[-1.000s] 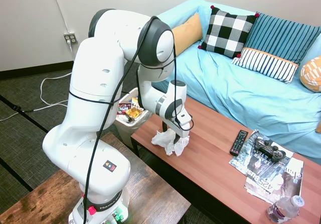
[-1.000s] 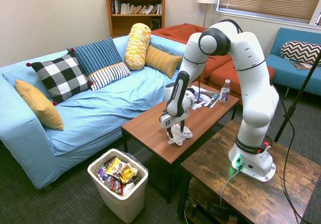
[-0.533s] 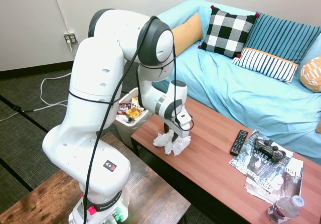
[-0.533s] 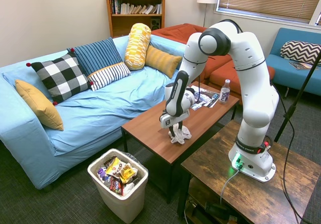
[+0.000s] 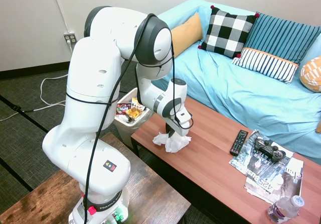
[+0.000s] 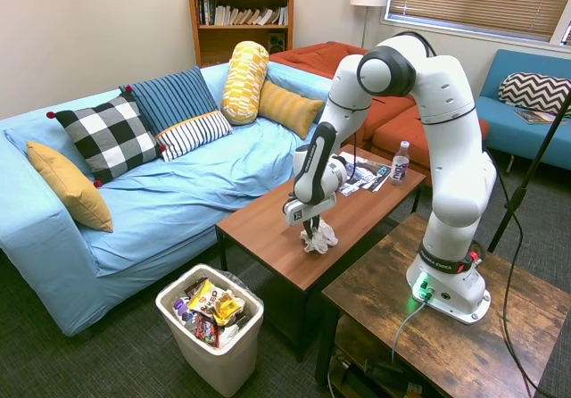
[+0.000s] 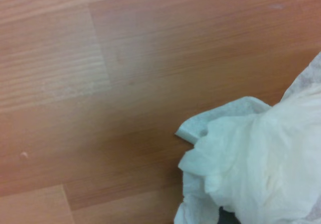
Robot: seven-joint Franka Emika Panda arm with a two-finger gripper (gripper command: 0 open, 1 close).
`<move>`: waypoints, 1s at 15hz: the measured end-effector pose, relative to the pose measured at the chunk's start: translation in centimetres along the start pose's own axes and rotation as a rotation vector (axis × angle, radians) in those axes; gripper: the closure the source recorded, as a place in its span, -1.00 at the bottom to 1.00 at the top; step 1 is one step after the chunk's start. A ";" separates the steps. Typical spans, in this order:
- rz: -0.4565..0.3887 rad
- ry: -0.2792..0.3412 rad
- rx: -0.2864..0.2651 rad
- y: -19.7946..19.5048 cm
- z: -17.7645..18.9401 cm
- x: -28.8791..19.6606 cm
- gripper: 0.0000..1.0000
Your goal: Throw the tissue in the trash bin
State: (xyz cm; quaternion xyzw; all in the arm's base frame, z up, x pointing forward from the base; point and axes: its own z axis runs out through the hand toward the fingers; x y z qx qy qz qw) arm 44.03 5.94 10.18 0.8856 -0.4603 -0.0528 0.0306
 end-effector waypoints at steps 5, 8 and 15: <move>-0.104 0.025 0.085 -1.7 -6.3 -4.6 1.00; -0.207 0.077 0.101 -4.6 -10.8 -10.9 1.00; -0.421 0.154 0.104 -15.6 -8.9 -24.7 1.00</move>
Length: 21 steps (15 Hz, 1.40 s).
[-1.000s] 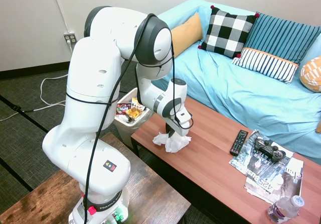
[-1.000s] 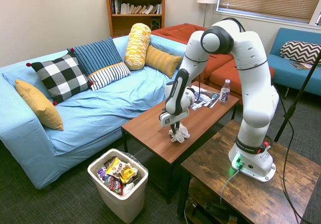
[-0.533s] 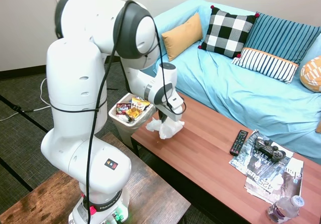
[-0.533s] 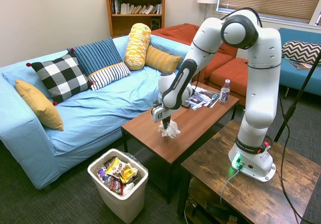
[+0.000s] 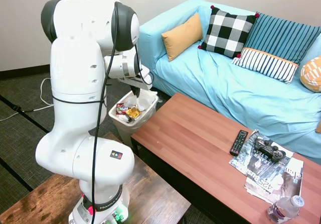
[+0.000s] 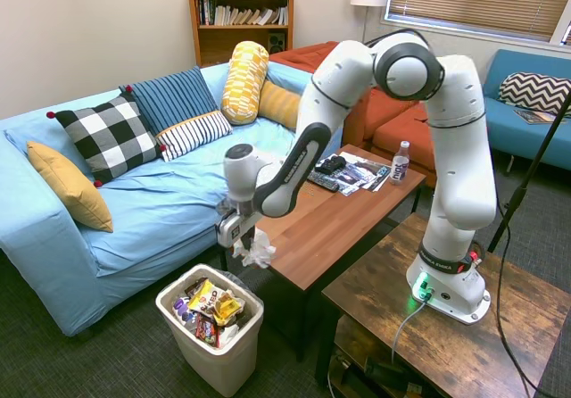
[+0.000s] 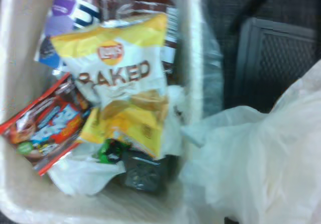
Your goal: Throw the tissue in the trash bin
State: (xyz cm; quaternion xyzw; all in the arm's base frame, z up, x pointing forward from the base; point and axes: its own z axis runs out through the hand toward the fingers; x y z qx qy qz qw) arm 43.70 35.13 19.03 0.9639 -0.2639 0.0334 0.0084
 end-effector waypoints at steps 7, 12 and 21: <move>-0.108 0.079 -0.025 -7.2 7.5 -6.0 -1.00; -0.128 0.123 -0.022 -8.7 8.6 -6.3 -1.00; -0.104 0.141 -0.011 -9.1 8.0 -4.8 -1.00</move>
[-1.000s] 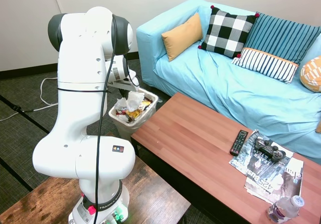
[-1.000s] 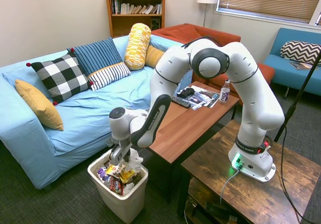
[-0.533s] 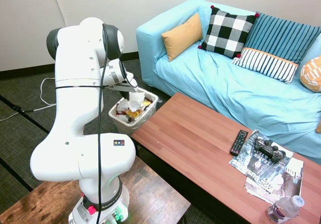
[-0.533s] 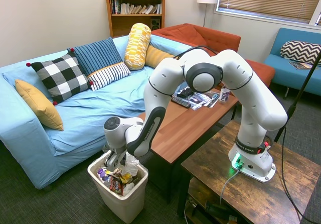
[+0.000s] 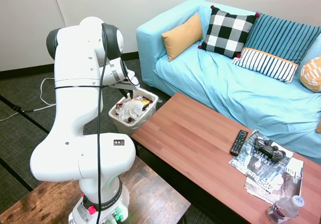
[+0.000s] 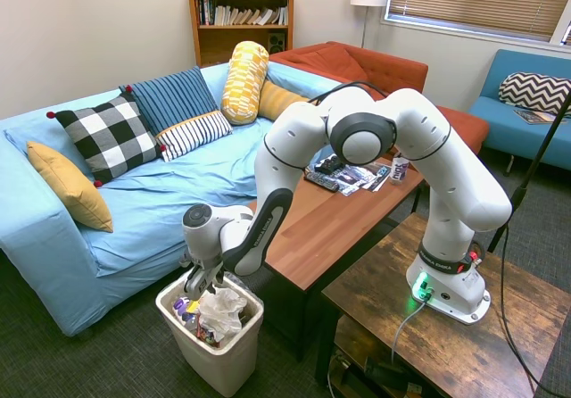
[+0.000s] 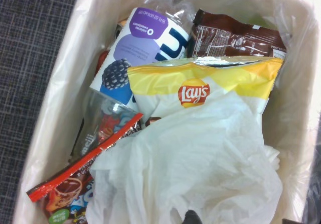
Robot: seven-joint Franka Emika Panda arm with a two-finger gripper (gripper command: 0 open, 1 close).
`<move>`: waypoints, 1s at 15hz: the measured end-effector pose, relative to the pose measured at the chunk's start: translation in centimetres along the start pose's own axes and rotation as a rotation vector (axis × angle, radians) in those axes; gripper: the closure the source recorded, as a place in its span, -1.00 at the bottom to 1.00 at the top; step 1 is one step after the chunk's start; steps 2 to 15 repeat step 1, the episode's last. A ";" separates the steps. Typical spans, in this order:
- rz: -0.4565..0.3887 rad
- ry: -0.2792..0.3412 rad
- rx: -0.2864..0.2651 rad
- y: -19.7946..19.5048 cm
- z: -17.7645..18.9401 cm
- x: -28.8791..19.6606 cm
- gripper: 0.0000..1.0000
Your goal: Throw the tissue in the trash bin
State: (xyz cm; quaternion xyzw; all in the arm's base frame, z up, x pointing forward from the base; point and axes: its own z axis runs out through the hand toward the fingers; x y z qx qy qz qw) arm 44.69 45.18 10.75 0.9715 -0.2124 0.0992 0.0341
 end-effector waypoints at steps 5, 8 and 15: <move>0.005 0.000 0.000 0.0 -0.1 0.2 -1.00; 0.005 0.000 0.000 0.0 -0.1 0.2 -1.00; 0.005 0.000 0.000 0.0 -0.1 0.2 -1.00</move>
